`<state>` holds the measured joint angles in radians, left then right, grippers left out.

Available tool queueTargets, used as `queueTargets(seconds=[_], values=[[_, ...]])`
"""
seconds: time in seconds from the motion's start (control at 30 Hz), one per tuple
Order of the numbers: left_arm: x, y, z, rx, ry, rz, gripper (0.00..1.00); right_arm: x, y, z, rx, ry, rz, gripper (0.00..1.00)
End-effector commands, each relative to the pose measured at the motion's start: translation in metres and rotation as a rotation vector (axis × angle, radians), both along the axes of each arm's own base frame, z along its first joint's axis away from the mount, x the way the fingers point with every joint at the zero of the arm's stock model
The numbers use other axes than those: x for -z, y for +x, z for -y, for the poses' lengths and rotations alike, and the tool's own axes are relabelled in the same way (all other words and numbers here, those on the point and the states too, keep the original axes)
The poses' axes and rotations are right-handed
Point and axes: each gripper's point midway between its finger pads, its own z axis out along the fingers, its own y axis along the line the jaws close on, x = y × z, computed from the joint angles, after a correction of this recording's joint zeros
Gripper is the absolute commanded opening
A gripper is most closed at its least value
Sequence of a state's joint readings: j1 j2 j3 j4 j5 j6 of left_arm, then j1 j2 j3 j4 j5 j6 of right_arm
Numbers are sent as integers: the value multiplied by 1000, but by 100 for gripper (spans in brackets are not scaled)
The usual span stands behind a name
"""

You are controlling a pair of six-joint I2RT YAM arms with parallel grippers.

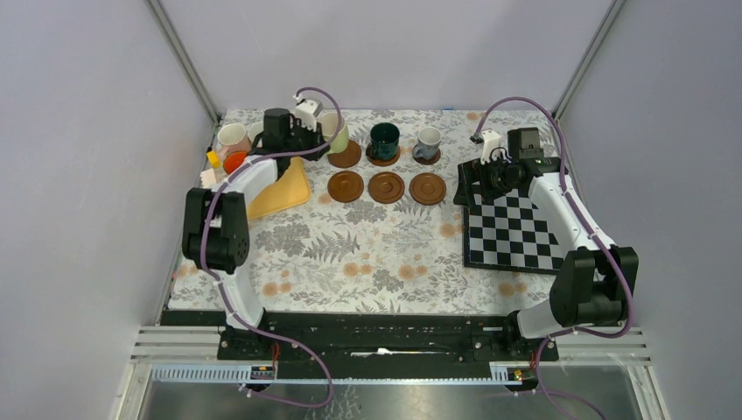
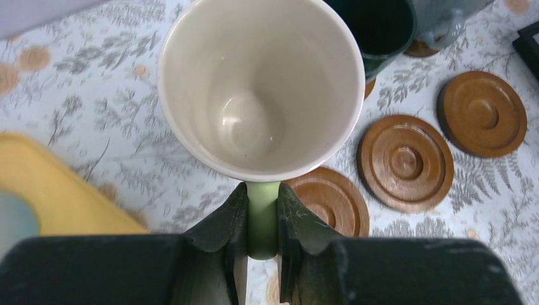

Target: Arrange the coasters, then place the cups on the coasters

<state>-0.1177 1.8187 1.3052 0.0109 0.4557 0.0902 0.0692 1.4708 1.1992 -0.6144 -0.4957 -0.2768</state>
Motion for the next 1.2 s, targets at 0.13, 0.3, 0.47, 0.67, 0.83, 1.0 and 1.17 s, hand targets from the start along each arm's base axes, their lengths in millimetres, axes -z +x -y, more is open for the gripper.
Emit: queueTargets(seconds=[0.13,0.3,0.47,0.67,0.83,1.0,1.17], values=[[-46,60,37,16,-61,222,0,-16,9,-2,0,14,62,98],[-34,71,41,4,-66,212,0,-12,9,-1,-1,10,60,98],[-20,74,44,15,-43,193,0,-12,9,-1,-3,6,61,98],[-13,75,43,32,-5,175,0,-13,9,-1,-6,8,63,98],[-7,76,41,37,25,159,0,-11,10,-2,-8,7,60,98],[-3,75,42,53,37,152,0,-11,10,-2,-9,11,58,98],[7,75,43,60,38,126,0,-10,10,-2,-8,7,57,98]])
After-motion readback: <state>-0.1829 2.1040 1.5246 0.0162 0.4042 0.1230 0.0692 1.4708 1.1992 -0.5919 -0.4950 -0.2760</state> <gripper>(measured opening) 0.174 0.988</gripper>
